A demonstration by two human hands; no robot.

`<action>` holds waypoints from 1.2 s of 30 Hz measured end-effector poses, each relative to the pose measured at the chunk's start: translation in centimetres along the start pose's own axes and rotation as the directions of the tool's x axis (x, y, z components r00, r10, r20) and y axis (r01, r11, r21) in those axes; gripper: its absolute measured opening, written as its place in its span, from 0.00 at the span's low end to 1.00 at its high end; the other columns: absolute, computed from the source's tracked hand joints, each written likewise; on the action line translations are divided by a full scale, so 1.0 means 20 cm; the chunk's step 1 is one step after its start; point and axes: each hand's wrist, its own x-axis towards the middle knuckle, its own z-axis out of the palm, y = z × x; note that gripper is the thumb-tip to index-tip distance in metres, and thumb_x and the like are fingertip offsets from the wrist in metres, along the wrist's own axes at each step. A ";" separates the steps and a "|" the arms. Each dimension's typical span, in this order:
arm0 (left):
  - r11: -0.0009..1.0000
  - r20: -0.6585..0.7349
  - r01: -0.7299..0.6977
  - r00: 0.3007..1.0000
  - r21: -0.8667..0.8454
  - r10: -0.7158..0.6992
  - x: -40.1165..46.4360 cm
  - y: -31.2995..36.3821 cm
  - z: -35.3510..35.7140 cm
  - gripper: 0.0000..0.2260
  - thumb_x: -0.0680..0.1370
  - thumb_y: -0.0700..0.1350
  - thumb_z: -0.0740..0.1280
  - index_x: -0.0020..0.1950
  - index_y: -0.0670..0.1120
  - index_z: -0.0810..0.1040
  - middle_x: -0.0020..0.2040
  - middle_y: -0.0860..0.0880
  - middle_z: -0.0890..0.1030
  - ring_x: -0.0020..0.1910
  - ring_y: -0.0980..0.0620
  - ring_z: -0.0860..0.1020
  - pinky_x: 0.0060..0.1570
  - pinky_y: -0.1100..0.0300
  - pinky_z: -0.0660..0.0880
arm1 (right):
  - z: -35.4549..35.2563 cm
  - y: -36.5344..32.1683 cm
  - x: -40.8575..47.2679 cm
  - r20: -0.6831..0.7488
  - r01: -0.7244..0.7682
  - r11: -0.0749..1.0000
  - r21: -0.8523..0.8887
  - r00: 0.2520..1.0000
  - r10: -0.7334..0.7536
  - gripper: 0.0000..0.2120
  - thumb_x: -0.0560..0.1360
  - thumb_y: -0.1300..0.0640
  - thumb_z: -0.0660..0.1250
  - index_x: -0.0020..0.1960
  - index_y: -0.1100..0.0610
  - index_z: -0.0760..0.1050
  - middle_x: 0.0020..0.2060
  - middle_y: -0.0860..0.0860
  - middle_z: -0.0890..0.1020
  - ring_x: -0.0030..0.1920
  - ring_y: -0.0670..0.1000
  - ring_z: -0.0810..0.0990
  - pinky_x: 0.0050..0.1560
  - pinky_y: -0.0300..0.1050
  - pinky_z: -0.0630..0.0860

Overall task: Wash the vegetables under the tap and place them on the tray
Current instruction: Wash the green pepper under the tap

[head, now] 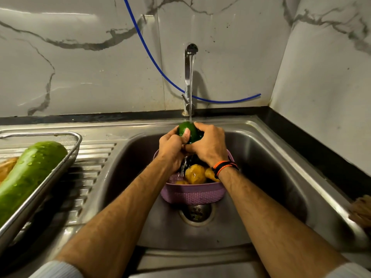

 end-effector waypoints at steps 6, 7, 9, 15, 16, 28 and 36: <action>0.999 -0.063 0.024 0.998 -0.021 -0.025 0.01 -0.01 -0.01 0.16 0.80 0.36 0.66 0.68 0.41 0.76 0.58 0.40 0.81 0.53 0.43 0.82 0.46 0.50 0.83 | 0.04 0.03 0.01 0.069 -0.036 0.999 0.021 0.997 0.035 0.38 0.63 0.53 0.82 0.70 0.58 0.73 0.64 0.54 0.79 0.63 0.51 0.76 0.60 0.36 0.68; 0.999 -0.072 0.025 0.997 -0.031 -0.027 0.01 -0.01 -0.01 0.15 0.80 0.37 0.66 0.67 0.40 0.77 0.57 0.40 0.81 0.52 0.43 0.82 0.44 0.51 0.83 | 0.05 0.02 0.01 0.063 -0.026 0.999 0.022 0.998 0.024 0.36 0.63 0.52 0.81 0.69 0.57 0.74 0.63 0.54 0.80 0.62 0.51 0.77 0.60 0.36 0.68; 0.999 -0.072 0.014 0.997 -0.042 -0.017 0.01 -0.01 -0.01 0.13 0.80 0.37 0.66 0.64 0.40 0.78 0.54 0.40 0.83 0.49 0.44 0.83 0.45 0.50 0.83 | 0.04 0.01 0.01 0.024 -0.005 0.999 0.040 1.000 0.004 0.32 0.63 0.52 0.82 0.65 0.57 0.78 0.57 0.53 0.83 0.55 0.48 0.79 0.55 0.34 0.71; 0.997 -0.118 0.031 0.992 -0.070 -0.039 0.02 -0.01 0.00 0.13 0.80 0.39 0.68 0.64 0.40 0.78 0.54 0.40 0.82 0.50 0.44 0.83 0.40 0.51 0.82 | 0.04 -0.02 -0.01 -0.091 0.016 1.000 -0.004 0.996 -0.016 0.24 0.62 0.50 0.82 0.55 0.56 0.83 0.48 0.52 0.86 0.46 0.44 0.80 0.49 0.34 0.77; 0.997 -0.127 0.036 0.991 -0.074 -0.045 0.02 -0.01 0.00 0.13 0.79 0.39 0.68 0.64 0.40 0.77 0.55 0.40 0.82 0.50 0.43 0.83 0.40 0.50 0.82 | 0.04 -0.02 -0.01 -0.099 0.015 1.000 -0.016 0.995 -0.017 0.22 0.62 0.49 0.82 0.53 0.55 0.84 0.45 0.51 0.86 0.45 0.45 0.81 0.49 0.38 0.79; 0.988 -0.091 0.063 0.993 -0.141 -0.076 0.03 0.00 -0.01 0.09 0.80 0.40 0.68 0.58 0.39 0.79 0.56 0.39 0.82 0.53 0.42 0.83 0.48 0.48 0.82 | 0.06 0.00 0.01 -0.005 0.076 0.995 -0.071 0.997 -0.077 0.30 0.64 0.47 0.81 0.63 0.55 0.79 0.53 0.51 0.84 0.53 0.50 0.80 0.58 0.45 0.78; 0.986 -0.079 0.061 0.994 -0.155 -0.074 0.02 0.00 0.01 0.13 0.80 0.40 0.67 0.63 0.38 0.77 0.57 0.38 0.82 0.53 0.41 0.83 0.41 0.50 0.83 | 0.06 0.01 0.00 -0.100 0.044 0.998 -0.038 0.994 -0.048 0.28 0.62 0.47 0.82 0.58 0.54 0.81 0.49 0.51 0.85 0.50 0.47 0.81 0.53 0.37 0.76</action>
